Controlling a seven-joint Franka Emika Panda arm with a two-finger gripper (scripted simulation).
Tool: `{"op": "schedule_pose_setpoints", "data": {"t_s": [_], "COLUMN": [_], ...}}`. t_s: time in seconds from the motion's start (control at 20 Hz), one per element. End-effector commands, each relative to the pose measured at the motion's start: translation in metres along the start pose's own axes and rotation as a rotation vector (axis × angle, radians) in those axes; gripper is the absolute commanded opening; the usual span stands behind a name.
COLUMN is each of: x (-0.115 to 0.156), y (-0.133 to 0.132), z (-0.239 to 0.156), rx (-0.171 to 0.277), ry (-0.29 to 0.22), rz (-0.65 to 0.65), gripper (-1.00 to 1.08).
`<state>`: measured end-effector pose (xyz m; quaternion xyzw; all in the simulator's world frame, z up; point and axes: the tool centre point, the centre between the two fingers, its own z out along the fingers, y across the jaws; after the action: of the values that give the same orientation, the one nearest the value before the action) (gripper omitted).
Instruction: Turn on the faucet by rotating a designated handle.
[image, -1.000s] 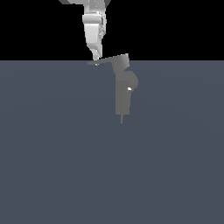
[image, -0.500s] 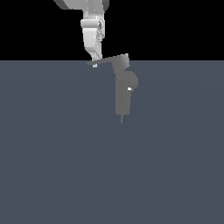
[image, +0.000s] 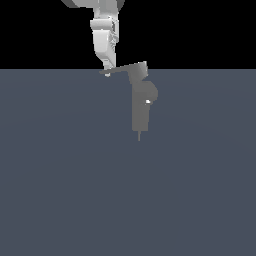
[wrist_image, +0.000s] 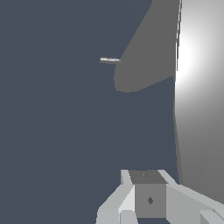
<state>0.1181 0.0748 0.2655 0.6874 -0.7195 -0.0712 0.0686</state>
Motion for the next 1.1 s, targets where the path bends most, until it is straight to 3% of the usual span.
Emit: {"op": "schedule_pose_setpoints", "data": {"t_s": [0.0, 1.05], "x": [0.000, -0.002], "y": [0.005, 0.052], "z": [0.000, 0.000], "rx": [0.000, 0.000], "ry": [0.000, 0.000], "rz": [0.000, 0.000], "gripper": [-1.00, -1.00]}}
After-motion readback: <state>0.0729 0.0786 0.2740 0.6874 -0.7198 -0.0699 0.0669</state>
